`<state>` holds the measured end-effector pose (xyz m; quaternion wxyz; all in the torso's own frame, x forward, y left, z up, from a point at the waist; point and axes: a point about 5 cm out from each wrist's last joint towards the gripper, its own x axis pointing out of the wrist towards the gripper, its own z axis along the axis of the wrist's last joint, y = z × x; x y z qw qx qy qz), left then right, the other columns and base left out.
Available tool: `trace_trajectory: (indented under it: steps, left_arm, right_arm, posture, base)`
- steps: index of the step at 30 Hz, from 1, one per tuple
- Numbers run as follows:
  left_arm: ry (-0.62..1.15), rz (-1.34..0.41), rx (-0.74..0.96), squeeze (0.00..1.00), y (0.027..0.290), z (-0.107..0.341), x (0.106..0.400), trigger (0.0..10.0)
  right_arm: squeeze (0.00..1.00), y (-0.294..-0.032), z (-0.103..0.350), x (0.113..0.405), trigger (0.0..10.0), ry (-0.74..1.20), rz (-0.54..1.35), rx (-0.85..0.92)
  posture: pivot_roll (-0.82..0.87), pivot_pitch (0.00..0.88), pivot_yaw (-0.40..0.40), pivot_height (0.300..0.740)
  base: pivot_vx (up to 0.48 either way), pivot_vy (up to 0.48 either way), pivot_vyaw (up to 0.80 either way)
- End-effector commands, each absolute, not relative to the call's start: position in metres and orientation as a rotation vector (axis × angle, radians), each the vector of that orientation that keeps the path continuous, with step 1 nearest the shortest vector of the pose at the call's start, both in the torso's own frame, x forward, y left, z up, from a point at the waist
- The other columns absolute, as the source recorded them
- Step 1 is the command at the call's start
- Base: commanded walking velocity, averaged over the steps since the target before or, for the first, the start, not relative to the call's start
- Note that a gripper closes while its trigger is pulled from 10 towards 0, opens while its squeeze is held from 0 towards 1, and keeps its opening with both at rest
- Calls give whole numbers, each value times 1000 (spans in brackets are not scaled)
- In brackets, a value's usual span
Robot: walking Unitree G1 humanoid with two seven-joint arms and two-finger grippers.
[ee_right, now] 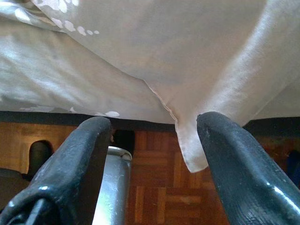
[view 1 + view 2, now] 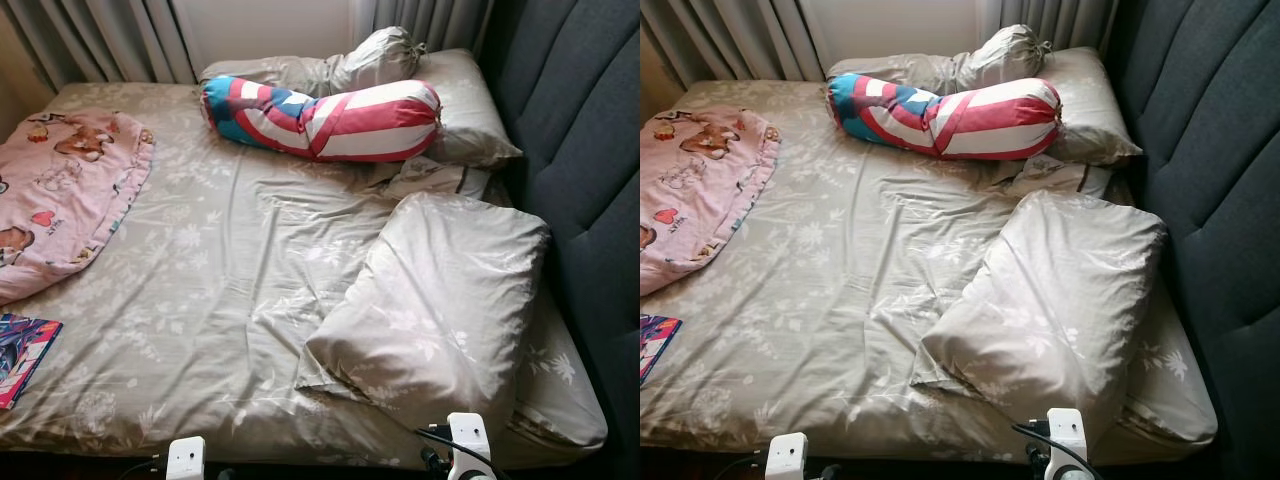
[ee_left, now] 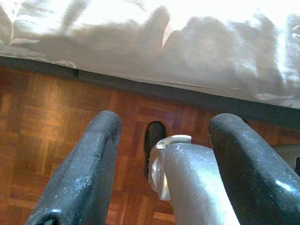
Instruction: Clean up the room
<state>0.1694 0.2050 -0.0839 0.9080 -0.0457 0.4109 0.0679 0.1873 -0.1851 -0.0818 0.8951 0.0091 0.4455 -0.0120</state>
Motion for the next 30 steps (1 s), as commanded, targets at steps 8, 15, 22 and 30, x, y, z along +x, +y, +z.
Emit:
trace_trajectory:
  steps: [8, 15, 22, 30]
  left_arm:
    - [883, 138, -87, 0, 205, -89, 159, 10000]
    - [886, 134, -85, 0, 204, -89, 160, 10000]
    - [885, 137, -84, 0, 207, -88, 160, 10000]
    - [882, 135, -81, 0, 208, -88, 160, 10000]
  right_arm:
    - [0, -185, -83, 184, 10000, 928, -32, 28]
    - [0, -185, -83, 185, 10000, 927, -32, 27]
    - [0, -185, -83, 185, 10000, 923, -36, 30]
    - [0, -185, -83, 184, 10000, 926, -45, 46]
  posture:
    - [136, 113, -12, 740]
    - [136, 114, -13, 740]
    - [135, 114, -12, 740]
    - [134, 116, -12, 740]
  base:
    - [0, 0, 0]
    - [0, 0, 0]
    - [0, 0, 0]
    - [0, -90, -260]
